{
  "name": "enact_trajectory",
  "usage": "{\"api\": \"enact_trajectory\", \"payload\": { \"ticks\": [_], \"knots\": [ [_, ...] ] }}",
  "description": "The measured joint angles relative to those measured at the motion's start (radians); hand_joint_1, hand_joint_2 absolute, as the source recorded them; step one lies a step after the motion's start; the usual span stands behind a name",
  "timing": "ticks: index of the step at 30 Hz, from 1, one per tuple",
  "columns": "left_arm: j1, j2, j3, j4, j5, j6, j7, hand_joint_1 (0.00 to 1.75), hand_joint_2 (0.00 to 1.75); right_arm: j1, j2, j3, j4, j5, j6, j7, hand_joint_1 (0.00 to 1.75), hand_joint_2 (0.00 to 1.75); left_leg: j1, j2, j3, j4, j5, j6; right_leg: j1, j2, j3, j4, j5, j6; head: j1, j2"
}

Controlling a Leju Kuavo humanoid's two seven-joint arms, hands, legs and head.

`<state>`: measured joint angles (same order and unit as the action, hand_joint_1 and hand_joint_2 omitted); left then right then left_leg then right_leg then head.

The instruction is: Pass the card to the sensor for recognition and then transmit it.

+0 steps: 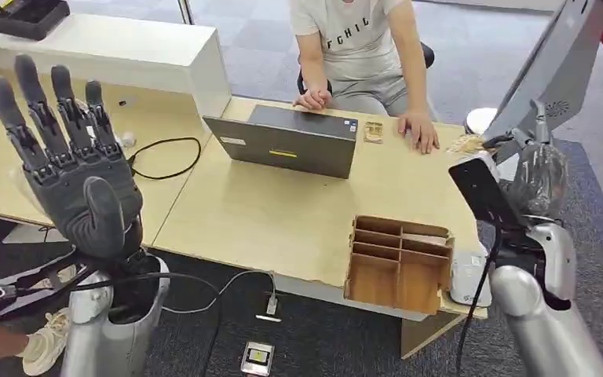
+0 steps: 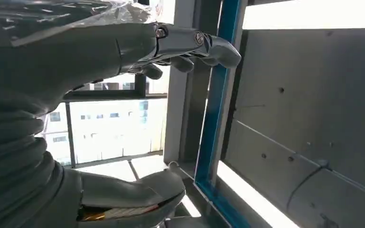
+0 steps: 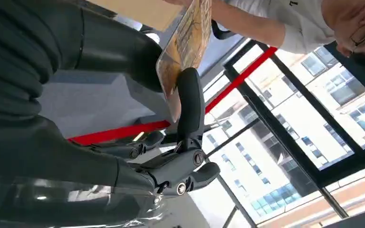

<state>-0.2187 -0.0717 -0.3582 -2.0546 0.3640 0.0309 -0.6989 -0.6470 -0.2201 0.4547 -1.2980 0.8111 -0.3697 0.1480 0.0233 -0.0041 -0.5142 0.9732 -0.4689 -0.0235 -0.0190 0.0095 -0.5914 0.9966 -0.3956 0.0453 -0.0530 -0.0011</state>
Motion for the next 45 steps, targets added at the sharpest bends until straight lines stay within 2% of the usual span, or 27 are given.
{"api": "enact_trajectory", "payload": {
  "ticks": [9,17,27,43,44,45],
  "knots": [
    [-0.031,-0.058,0.006,0.044,0.012,-0.134,0.000,0.00,1.75,-0.229,0.058,0.068,0.298,0.118,0.021,0.031,1.75,1.75,0.000,-0.001,0.000,0.000,0.000,0.000,0.000,-0.001,0.000,0.000,0.000,0.000,0.000,0.000],
    [-0.040,-0.088,0.019,0.081,0.025,-0.196,0.000,0.00,1.75,-0.323,0.097,0.122,0.479,0.171,0.044,0.061,1.75,1.75,0.000,-0.001,-0.001,0.000,0.000,0.000,0.000,0.000,0.000,0.000,0.000,0.000,0.000,0.000],
    [-0.046,-0.118,0.039,0.116,0.024,-0.241,0.000,0.00,1.75,-0.369,0.145,0.163,0.598,0.197,0.063,0.066,1.75,1.75,0.000,-0.001,0.000,0.000,0.000,0.000,0.000,0.000,0.000,0.000,0.000,0.000,0.000,0.000],
    [-0.046,-0.132,0.060,0.135,0.022,-0.251,0.000,0.00,1.75,-0.378,0.186,0.199,0.681,0.200,0.070,0.065,1.75,1.75,0.000,0.000,0.000,0.000,0.000,0.000,0.000,0.000,-0.001,0.000,0.000,0.000,0.000,0.000],
    [-0.046,-0.132,0.061,0.137,0.023,-0.251,0.000,0.00,1.75,-0.378,0.187,0.201,0.685,0.200,0.071,0.065,0.49,1.75,0.000,0.000,0.000,0.000,0.000,0.000,0.000,0.000,-0.001,0.000,0.000,0.000,0.001,0.000],
    [-0.046,-0.132,0.061,0.138,0.023,-0.251,0.000,0.00,1.75,-0.378,0.187,0.203,0.688,0.200,0.071,0.065,0.00,1.75,0.000,0.000,0.000,0.000,0.000,0.000,0.000,0.000,-0.001,0.000,0.000,0.000,0.001,0.000]
  ]
}}
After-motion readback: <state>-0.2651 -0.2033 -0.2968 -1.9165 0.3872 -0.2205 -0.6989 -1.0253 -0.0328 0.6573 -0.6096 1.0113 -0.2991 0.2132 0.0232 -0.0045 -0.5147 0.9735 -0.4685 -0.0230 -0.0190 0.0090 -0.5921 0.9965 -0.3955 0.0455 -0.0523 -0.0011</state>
